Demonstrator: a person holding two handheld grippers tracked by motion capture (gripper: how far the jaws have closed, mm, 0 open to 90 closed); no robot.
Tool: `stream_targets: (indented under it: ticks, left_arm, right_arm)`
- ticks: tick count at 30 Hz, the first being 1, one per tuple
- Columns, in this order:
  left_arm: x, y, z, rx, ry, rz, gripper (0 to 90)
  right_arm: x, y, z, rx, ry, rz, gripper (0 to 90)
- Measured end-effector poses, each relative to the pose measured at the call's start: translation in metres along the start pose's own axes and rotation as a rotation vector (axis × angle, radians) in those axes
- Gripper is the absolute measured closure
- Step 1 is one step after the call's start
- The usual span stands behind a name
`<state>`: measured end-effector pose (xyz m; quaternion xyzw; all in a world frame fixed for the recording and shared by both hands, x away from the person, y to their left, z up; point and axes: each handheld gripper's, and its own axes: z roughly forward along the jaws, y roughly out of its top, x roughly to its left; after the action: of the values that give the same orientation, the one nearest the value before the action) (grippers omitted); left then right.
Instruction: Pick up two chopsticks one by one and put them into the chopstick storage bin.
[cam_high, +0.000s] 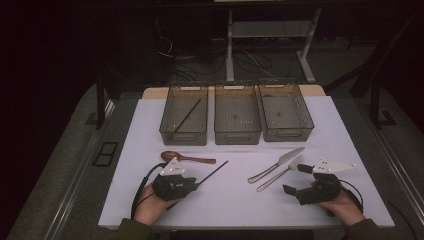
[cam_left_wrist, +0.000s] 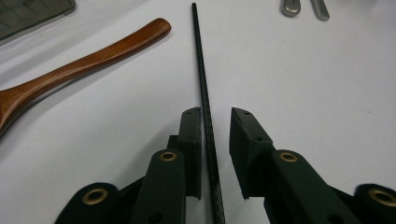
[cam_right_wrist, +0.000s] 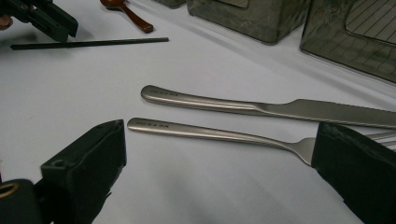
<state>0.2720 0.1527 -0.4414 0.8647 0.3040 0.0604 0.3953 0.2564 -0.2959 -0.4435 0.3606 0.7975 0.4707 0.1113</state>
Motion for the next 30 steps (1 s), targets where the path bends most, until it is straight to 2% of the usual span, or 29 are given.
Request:
stream_targets:
  ticks: [8,9,15,19,30]
  left_arm:
    - [0.0,-0.0012,0.0048,0.052,0.009,0.023,78.3]
    - [-0.001,-0.0016,0.0055,0.047,0.011,0.01,78.4]
    - [-0.0008,-0.0017,0.0057,0.047,0.017,0.012,80.8]
    - [-0.0009,-0.0015,0.0057,0.054,0.025,0.029,82.4]
    - [-0.002,0.001,0.0057,0.072,0.039,0.028,84.5]
  right_arm:
    - [0.0,0.0,0.0001,-0.001,0.0,-0.001,2.7]
    - [0.0,0.0,0.0001,-0.001,0.0,-0.001,2.7]
    - [-0.0001,0.0,0.0,-0.001,0.001,-0.002,2.7]
    - [0.0,0.0,0.0,-0.001,0.001,-0.004,2.7]
    - [0.0003,0.0,0.0,0.0,0.003,-0.006,2.7]
